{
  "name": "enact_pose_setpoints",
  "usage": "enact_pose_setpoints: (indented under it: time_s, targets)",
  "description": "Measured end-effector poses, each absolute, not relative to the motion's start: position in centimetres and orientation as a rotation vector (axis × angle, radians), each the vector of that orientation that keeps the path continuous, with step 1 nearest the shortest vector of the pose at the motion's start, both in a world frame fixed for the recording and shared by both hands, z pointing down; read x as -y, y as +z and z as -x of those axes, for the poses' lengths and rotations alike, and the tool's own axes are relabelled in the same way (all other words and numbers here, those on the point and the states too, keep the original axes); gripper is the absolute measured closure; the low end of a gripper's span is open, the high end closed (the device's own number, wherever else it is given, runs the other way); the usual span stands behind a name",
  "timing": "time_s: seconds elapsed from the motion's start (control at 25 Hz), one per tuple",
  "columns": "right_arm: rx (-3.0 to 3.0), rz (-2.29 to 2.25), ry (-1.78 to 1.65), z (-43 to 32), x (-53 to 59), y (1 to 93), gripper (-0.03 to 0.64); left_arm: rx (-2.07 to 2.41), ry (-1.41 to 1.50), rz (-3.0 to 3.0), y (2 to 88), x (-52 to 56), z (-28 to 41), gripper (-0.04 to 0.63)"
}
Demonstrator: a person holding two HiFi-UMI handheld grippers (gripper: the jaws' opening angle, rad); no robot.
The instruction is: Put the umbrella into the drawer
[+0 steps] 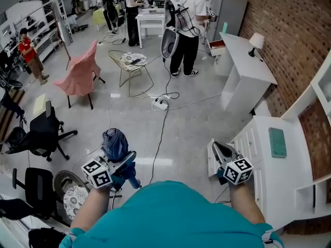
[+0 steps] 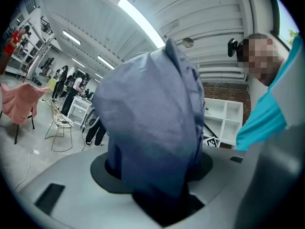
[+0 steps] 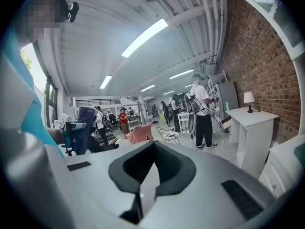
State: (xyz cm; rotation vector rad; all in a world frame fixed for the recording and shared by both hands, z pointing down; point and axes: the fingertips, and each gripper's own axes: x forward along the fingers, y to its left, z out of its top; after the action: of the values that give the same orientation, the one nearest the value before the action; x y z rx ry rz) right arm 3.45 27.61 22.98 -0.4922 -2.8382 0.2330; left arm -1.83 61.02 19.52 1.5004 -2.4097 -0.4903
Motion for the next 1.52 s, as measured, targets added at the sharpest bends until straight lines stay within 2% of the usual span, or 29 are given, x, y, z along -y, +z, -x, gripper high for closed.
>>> enact_pose_setpoints:
  time_s: [0.64,0.96,1.24,1.52]
  targets:
    - [2.837,0.551,0.142,-6.7,-16.4,22.7,0.595,2.424,-0.512,-1.507,18.2,-48.6,-1.0,0.334]
    - [2.819,0.596,0.119,-5.7,-12.7,23.5,0.594,2.42,-0.499,-1.487,18.4,-44.6,-0.1,0.334]
    - [2.79,0.64,0.087,-1.6,-14.3,24.9,0.594,2.391,-0.507,-1.496,19.7,-44.8,4.7,0.334]
    - [2.801,0.522,0.058,7.1,-17.4,26.3,0.594,2.292,-0.527,-1.633,22.2,-46.7,15.0,0.334]
